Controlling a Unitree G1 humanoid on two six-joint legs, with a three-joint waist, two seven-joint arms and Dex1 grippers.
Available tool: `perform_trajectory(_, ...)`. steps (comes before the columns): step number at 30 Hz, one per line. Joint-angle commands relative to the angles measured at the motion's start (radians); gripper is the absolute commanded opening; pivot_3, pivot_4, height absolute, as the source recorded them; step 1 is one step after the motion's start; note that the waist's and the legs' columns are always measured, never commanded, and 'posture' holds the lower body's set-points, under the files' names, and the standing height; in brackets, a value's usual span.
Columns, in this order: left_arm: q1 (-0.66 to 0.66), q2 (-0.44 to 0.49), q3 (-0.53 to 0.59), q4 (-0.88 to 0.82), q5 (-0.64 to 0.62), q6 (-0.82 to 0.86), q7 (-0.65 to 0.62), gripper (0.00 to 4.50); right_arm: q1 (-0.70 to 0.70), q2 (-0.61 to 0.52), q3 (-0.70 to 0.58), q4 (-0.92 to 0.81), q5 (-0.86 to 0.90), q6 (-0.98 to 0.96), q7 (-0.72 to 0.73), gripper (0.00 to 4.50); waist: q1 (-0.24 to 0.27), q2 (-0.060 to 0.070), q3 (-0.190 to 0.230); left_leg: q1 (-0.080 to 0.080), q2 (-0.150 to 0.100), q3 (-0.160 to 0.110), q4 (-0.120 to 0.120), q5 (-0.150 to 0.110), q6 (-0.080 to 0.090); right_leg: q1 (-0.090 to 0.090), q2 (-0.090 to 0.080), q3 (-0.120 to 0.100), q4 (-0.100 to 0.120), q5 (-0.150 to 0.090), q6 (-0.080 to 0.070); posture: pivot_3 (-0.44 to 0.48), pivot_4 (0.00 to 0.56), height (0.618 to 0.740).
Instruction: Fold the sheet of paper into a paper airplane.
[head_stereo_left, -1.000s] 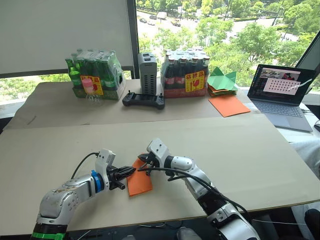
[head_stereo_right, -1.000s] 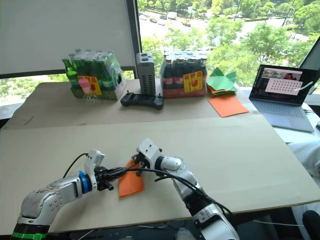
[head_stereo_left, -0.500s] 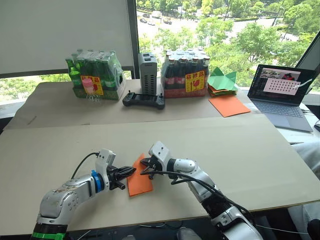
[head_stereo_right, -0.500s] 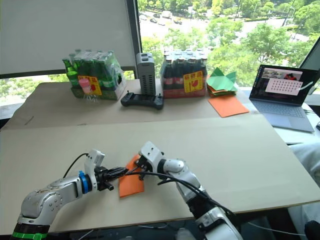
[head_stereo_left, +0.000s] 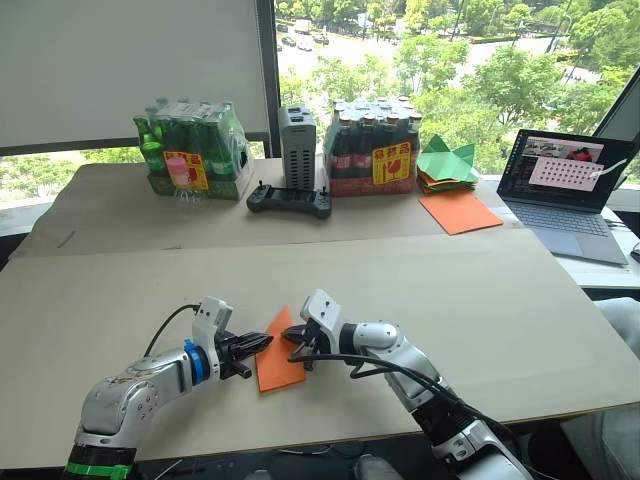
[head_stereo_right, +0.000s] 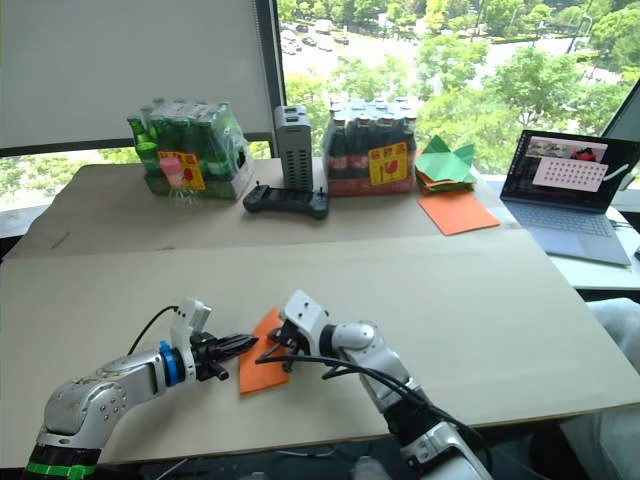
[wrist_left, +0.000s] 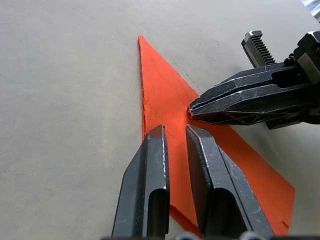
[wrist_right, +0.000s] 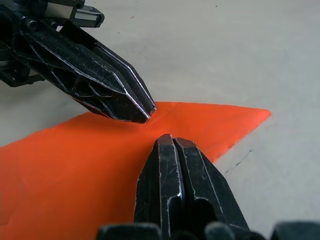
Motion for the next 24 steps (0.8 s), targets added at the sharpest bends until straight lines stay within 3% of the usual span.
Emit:
perform_trajectory(1, 0.030, 0.006, -0.020, 0.061, 0.047, 0.039, 0.035, 0.70, 0.030, -0.031, 0.022, -0.040, 0.011, 0.037, 0.039, 0.00, 0.001, 0.000, 0.000, 0.000, 0.000, 0.000, 0.000, 0.000, 0.000, 0.000, 0.000, 0.000, 0.000, 0.000, 0.000, 0.000, 0.150, 0.740)
perform_trajectory(24, 0.024, 0.018, -0.025, 0.066, 0.046, 0.045, 0.024, 0.70, 0.111, -0.185, 0.092, -0.164, 0.009, 0.062, 0.141, 0.00, 0.002, 0.000, 0.000, 0.000, 0.000, 0.000, 0.000, 0.000, 0.000, 0.000, 0.000, 0.000, -0.001, 0.000, 0.000, 0.000, 0.150, 0.740)
